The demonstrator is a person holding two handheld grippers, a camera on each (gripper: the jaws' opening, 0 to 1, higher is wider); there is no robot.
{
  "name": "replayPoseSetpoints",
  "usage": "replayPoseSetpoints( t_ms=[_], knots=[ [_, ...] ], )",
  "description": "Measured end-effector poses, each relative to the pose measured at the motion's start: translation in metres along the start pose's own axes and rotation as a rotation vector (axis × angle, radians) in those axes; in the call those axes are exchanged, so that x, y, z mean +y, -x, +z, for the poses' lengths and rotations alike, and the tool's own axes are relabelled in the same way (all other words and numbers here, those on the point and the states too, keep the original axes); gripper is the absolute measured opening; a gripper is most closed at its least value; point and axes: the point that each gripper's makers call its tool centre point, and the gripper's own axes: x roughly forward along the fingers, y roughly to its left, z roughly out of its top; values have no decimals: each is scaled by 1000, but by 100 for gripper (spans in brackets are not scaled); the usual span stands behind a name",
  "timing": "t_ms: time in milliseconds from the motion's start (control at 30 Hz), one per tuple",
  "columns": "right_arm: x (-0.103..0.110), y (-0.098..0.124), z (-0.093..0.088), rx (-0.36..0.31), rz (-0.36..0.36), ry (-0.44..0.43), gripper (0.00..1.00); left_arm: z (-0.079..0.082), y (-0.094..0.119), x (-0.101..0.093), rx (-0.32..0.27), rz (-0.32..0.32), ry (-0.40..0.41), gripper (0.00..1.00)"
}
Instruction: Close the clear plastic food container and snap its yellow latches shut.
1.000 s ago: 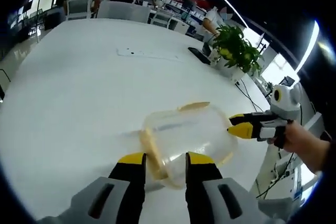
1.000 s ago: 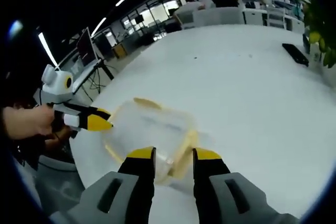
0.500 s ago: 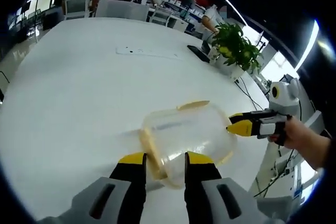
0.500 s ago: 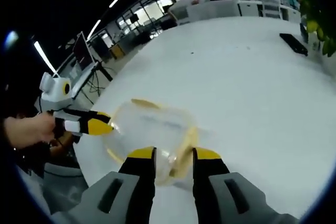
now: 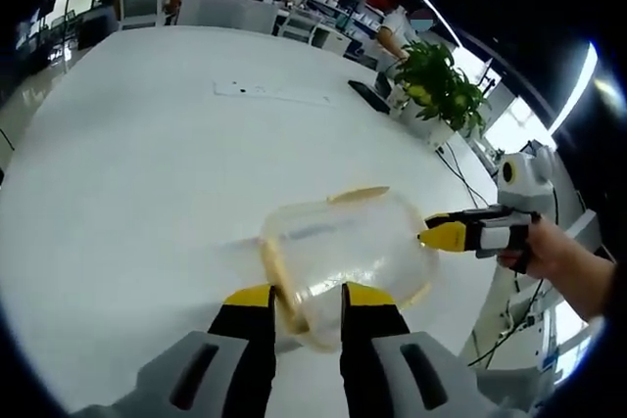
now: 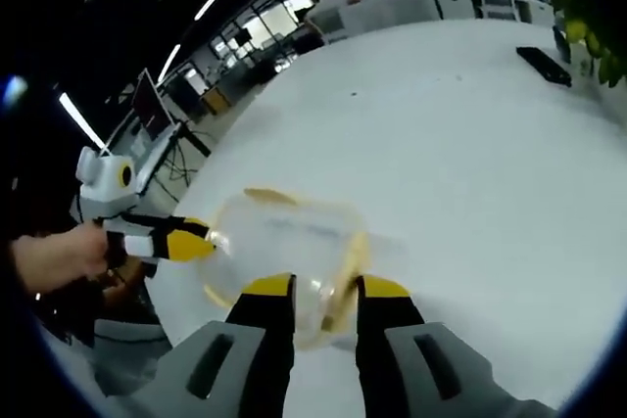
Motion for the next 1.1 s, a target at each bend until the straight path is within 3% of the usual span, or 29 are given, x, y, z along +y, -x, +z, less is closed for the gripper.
replayPoseSetpoints(
  t_ms=[333, 400, 467, 700, 1100],
  knots=[
    [0, -1, 0, -41, 3, 53, 27, 2, -1, 5, -14, -41, 15, 21],
    [0, 0, 0, -43, -11, 66, 27, 5, 0, 5, -24, -38, -56, 21],
    [0, 1, 1, -45, -25, 112, 28, 10, 2, 4, -34, -8, -183, 21],
    [5, 2, 9, -28, -65, 347, 31, 22, 9, -1, -55, -12, -321, 22],
    [21, -2, 24, -45, -62, 521, 27, 38, 13, -10, -71, 1, -547, 21]
  ],
)
